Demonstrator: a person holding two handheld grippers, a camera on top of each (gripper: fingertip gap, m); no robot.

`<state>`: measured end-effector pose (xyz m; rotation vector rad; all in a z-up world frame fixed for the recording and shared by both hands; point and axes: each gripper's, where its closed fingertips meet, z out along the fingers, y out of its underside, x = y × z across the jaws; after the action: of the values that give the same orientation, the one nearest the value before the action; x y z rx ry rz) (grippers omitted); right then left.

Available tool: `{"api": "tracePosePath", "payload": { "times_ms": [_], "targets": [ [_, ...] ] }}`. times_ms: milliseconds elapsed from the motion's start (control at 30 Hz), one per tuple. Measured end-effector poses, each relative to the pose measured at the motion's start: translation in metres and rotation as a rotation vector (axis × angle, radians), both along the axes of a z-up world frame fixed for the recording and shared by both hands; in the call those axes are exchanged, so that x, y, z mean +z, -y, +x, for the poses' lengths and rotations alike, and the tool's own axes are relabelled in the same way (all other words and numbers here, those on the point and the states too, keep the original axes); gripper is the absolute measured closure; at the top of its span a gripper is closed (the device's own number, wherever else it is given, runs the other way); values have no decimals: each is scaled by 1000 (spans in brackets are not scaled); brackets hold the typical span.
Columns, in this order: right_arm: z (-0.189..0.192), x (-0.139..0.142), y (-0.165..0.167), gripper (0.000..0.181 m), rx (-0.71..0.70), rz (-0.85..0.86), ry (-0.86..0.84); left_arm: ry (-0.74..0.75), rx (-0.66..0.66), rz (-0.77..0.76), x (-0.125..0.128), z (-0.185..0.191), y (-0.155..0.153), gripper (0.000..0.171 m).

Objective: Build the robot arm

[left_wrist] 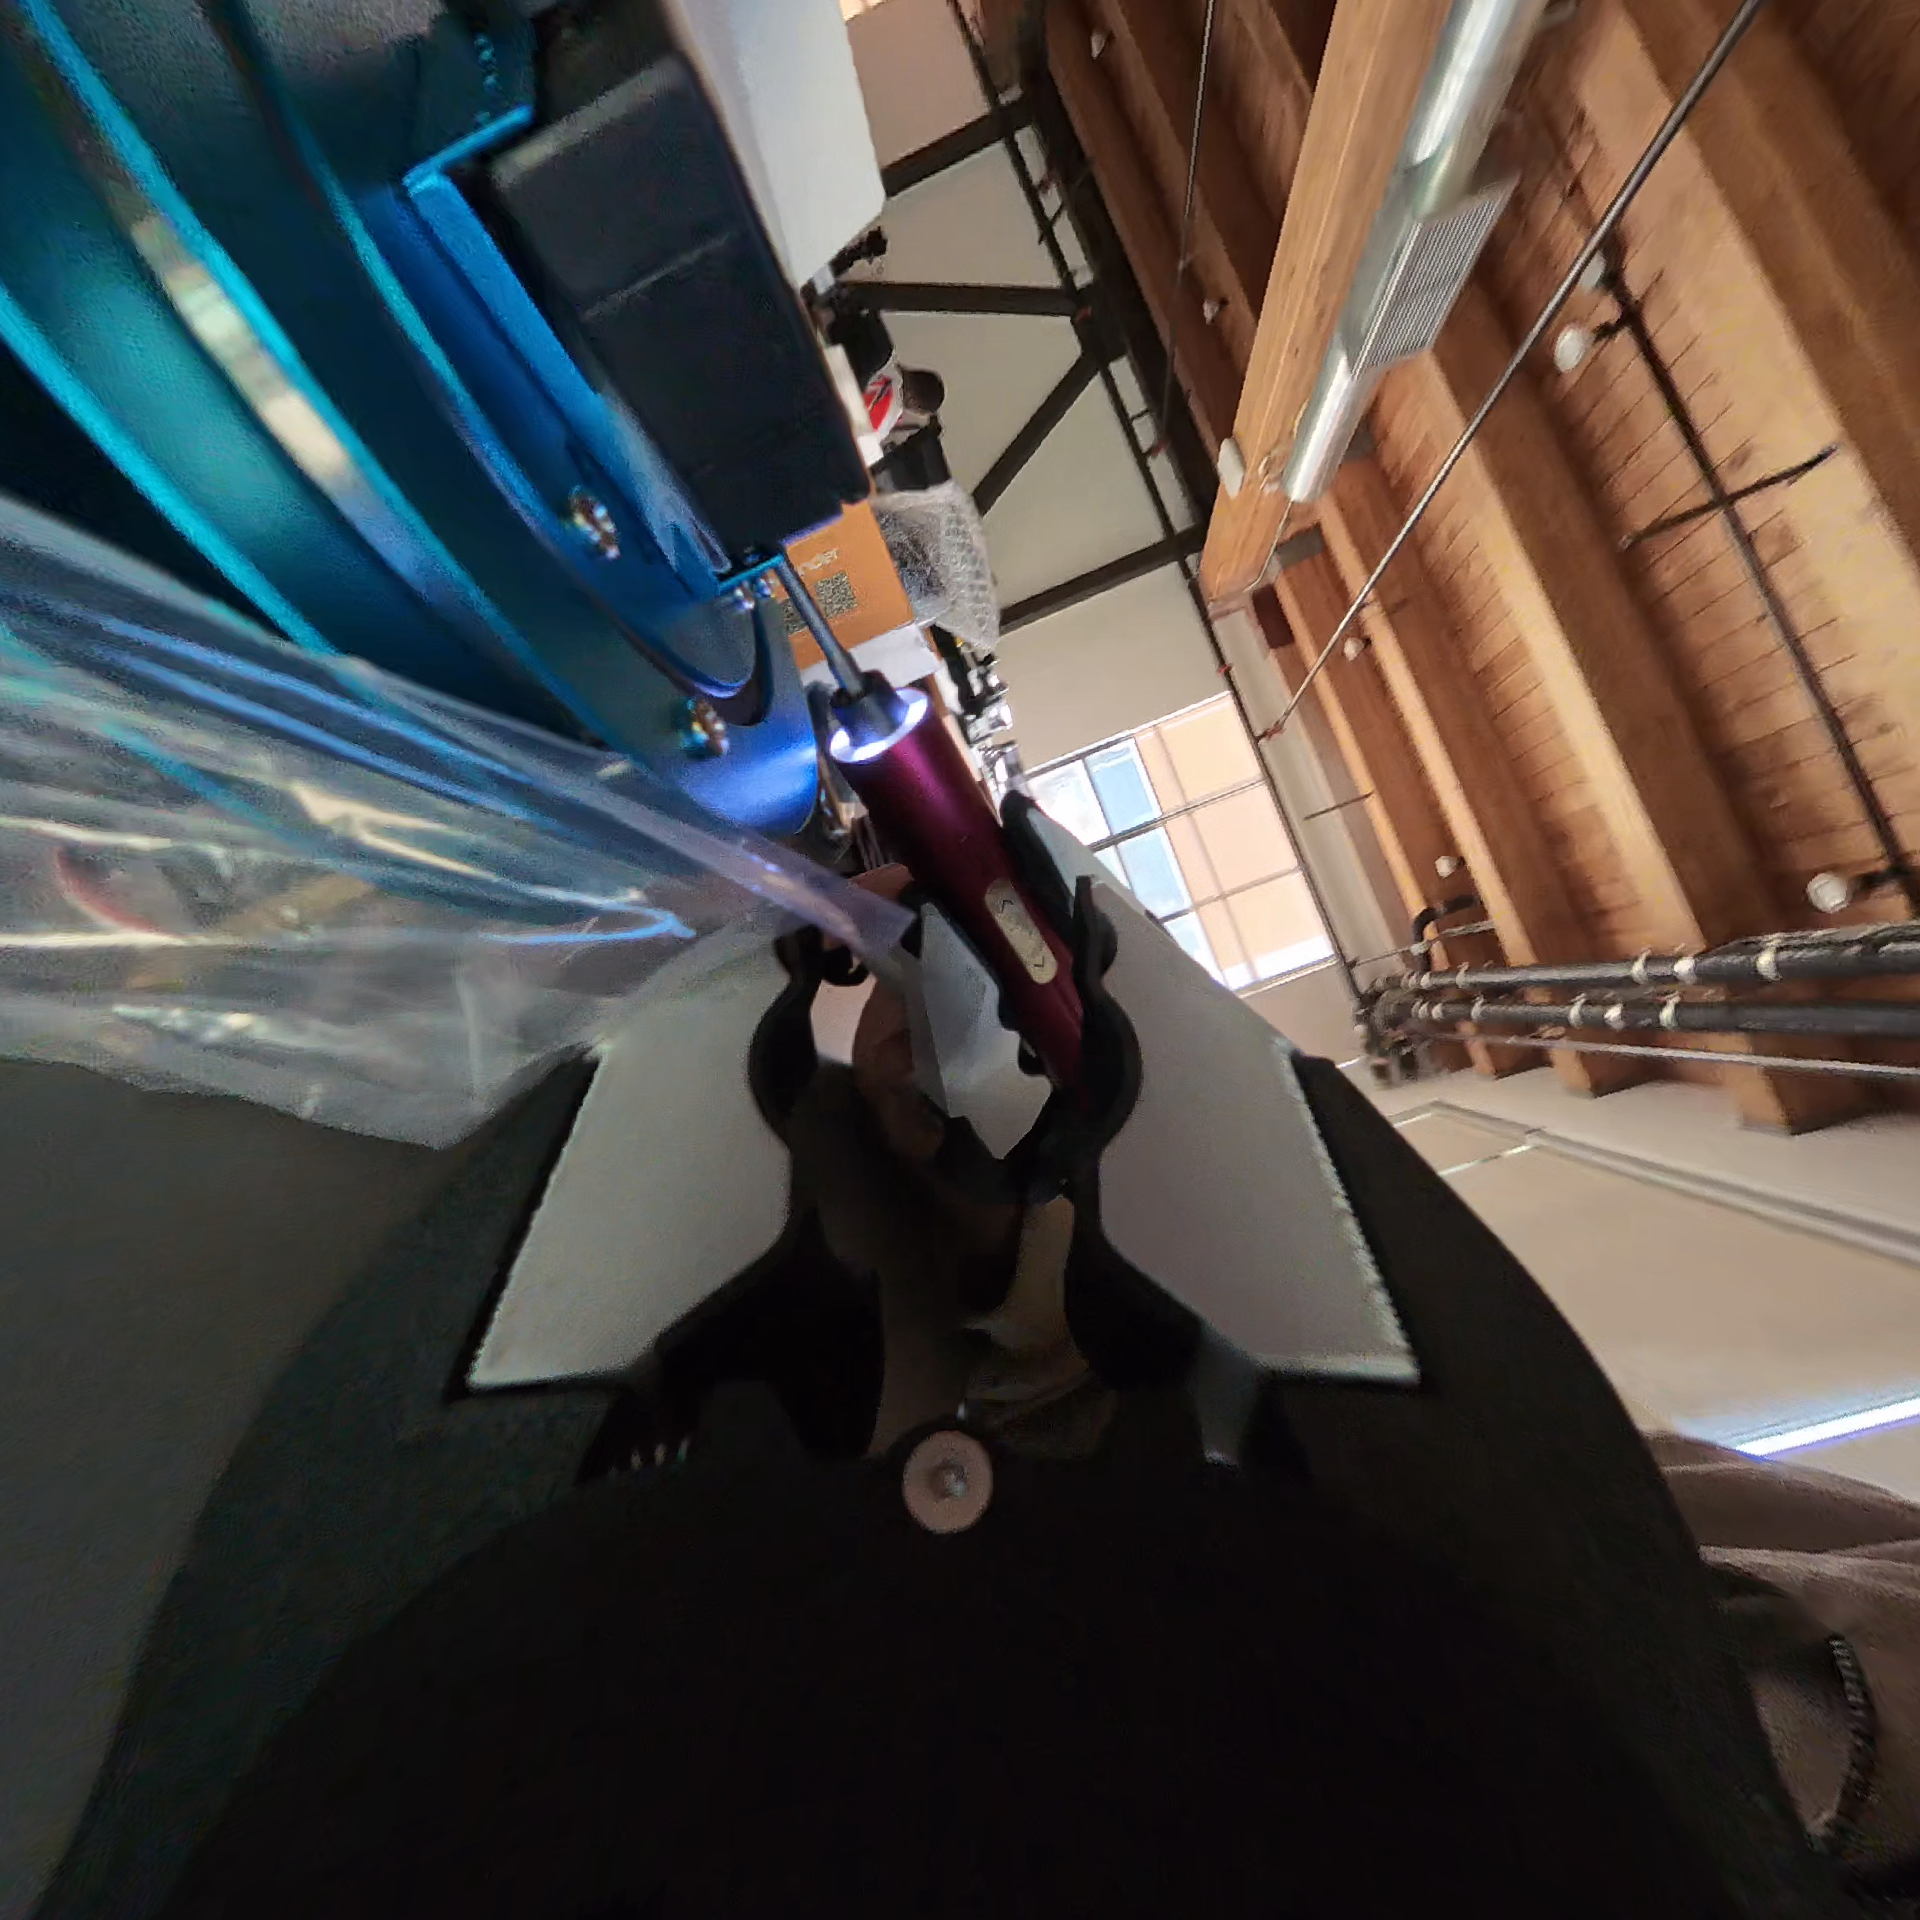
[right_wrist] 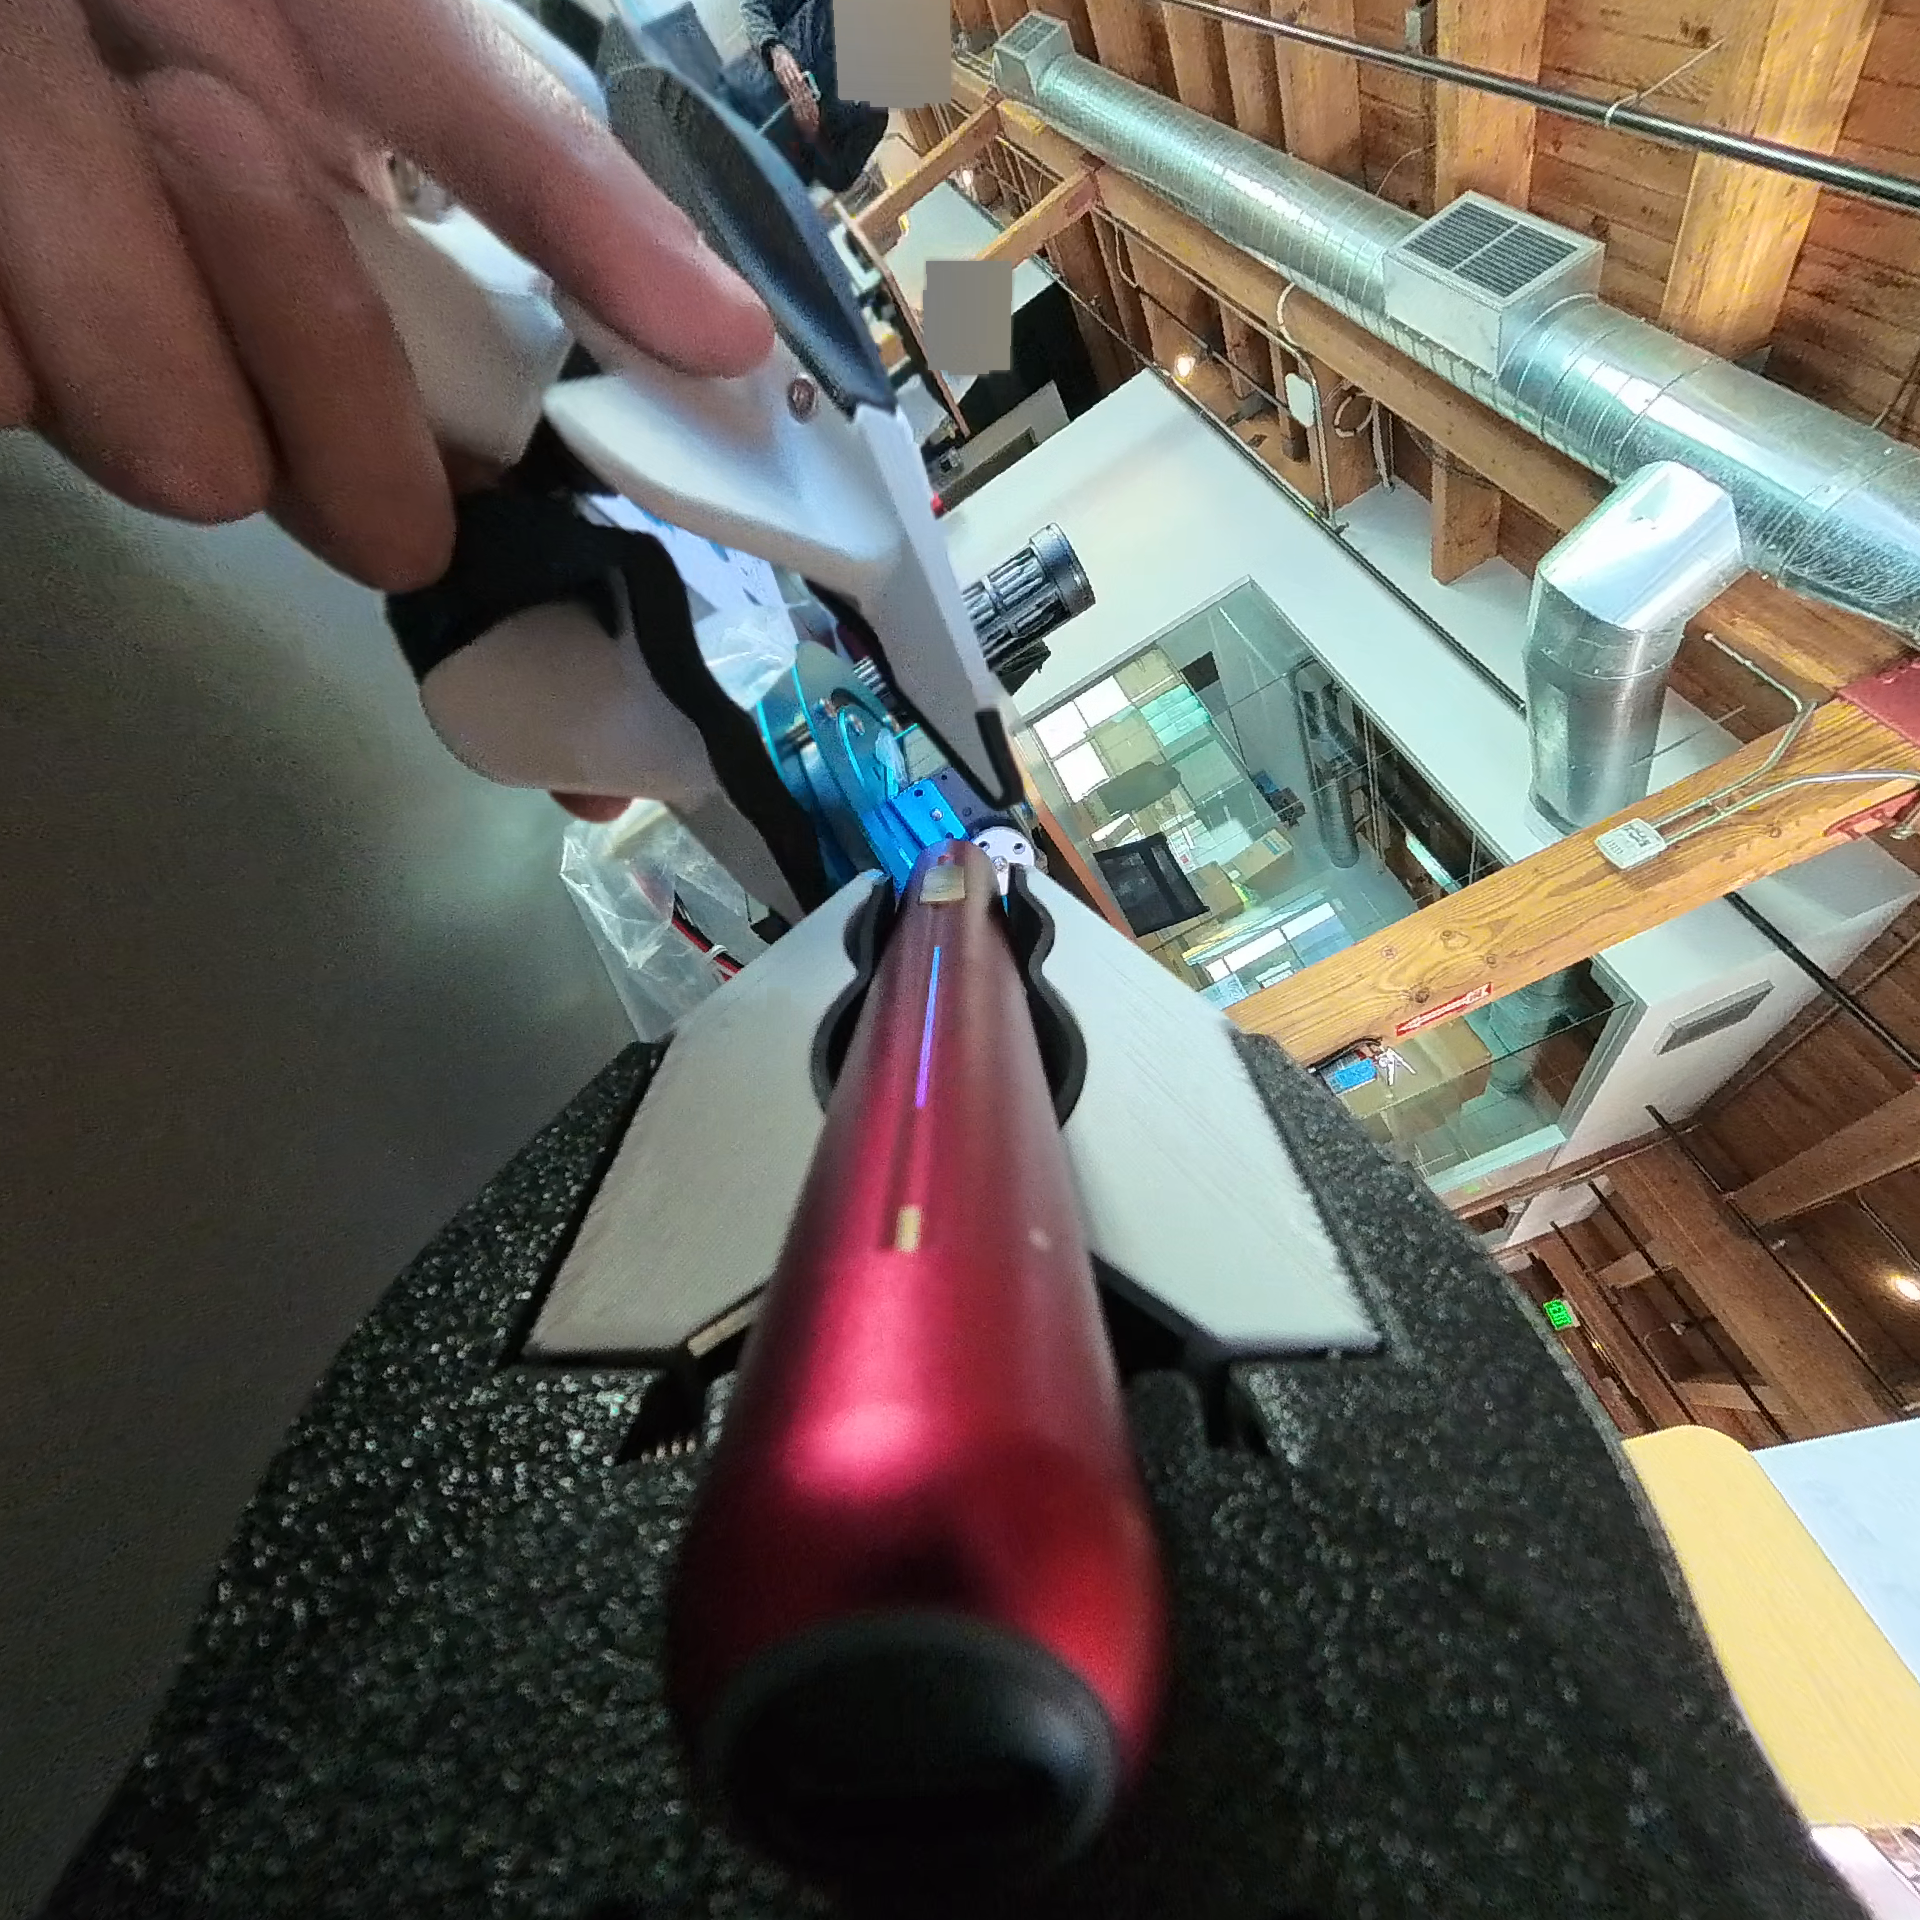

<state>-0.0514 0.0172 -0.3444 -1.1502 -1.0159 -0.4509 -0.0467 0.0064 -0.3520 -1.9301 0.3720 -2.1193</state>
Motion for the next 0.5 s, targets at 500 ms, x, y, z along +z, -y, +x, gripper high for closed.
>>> {"api": "tracePosePath", "payload": {
  "times_ms": [500],
  "targets": [
    [1,1,-1,160,11,-22,-37,150,-8,-156,3,8,5,151]
  ]
}}
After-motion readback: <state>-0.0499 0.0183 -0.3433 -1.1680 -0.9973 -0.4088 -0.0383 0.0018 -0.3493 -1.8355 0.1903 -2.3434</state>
